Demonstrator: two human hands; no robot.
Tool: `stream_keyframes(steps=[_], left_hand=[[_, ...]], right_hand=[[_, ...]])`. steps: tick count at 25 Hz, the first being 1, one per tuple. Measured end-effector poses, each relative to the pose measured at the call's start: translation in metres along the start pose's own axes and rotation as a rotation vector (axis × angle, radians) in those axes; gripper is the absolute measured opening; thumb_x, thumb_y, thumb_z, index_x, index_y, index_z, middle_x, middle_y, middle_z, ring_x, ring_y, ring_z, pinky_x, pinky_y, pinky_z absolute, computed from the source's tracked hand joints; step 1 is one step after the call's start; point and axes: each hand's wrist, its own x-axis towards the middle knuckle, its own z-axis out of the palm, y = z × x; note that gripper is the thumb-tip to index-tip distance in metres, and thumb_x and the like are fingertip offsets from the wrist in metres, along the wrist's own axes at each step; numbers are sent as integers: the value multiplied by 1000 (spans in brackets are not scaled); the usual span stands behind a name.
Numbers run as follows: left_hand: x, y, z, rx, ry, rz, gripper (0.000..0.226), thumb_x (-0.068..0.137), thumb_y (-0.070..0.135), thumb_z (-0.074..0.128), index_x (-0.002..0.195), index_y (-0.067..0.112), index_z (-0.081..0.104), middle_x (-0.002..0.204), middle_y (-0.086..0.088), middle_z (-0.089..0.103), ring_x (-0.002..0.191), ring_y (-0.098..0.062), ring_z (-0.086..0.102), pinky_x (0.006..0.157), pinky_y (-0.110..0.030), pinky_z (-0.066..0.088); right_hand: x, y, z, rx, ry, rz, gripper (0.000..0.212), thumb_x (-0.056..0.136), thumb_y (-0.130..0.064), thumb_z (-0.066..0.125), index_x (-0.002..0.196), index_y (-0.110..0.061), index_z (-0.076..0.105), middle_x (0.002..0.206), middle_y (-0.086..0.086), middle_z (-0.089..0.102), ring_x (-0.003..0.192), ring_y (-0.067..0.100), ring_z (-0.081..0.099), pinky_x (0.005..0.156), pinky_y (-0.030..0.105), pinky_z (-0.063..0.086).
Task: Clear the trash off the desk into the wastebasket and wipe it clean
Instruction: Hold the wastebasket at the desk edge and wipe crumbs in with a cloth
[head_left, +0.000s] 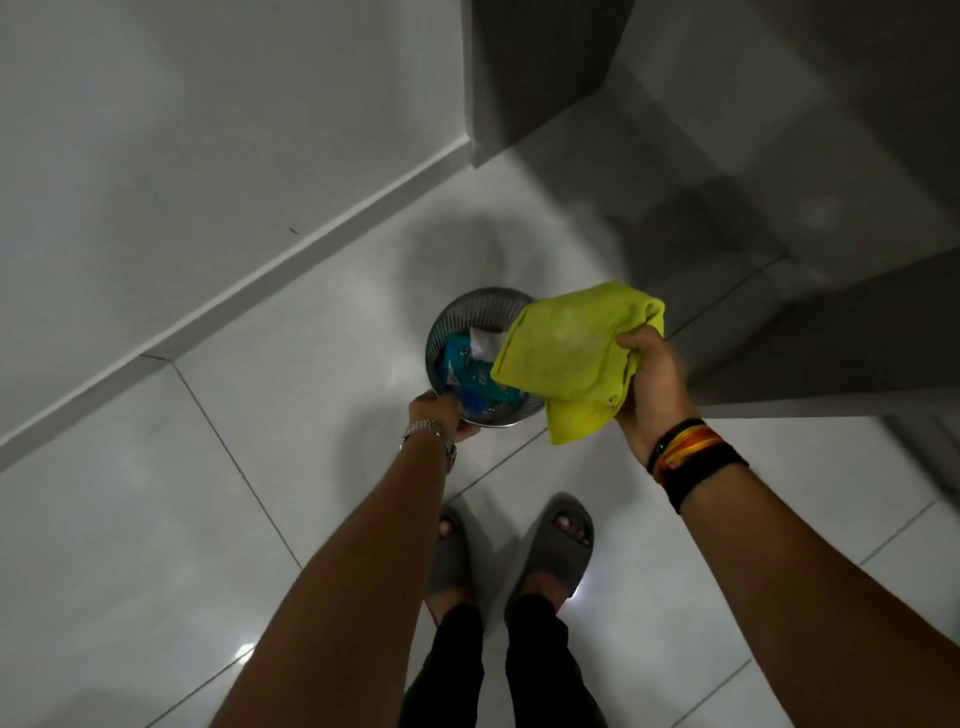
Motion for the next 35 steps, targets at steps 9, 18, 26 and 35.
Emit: stream_keyframes(steps=[9, 18, 26, 35], left_hand=[[-167, 79, -26, 552, -267, 1190, 54, 91, 38, 67, 142, 32, 52, 148, 13, 53, 147, -2, 33, 117, -17, 32], [-409, 173, -73, 390, -576, 684, 31, 83, 21, 79, 104, -1, 71, 103, -19, 74, 102, -33, 70, 77, -37, 60], [-568, 142, 81, 158, -586, 587, 27, 81, 21, 80, 106, 14, 71, 103, -9, 75, 81, -20, 71, 64, -32, 60], [-630, -67, 335, 491, -751, 291, 26, 90, 17, 70, 113, 6, 63, 100, -17, 67, 79, -27, 65, 54, -37, 62]], right_hand=[[-70, -51, 44, -218, -153, 31, 42, 74, -31, 61, 111, -17, 73, 112, 17, 76, 107, 40, 69, 100, 61, 50], [-252, -228, 71, -215, -59, -120, 41, 77, -40, 66, 109, -15, 72, 107, 16, 77, 103, 38, 70, 99, 58, 52], [-322, -345, -54, -136, 159, -373, 17, 81, -28, 79, 91, -15, 73, 102, 13, 77, 84, 26, 72, 78, 35, 58], [-311, -400, -378, -41, 635, -358, 19, 75, -14, 80, 75, -13, 61, 74, 7, 60, 72, 27, 58, 67, 37, 52]])
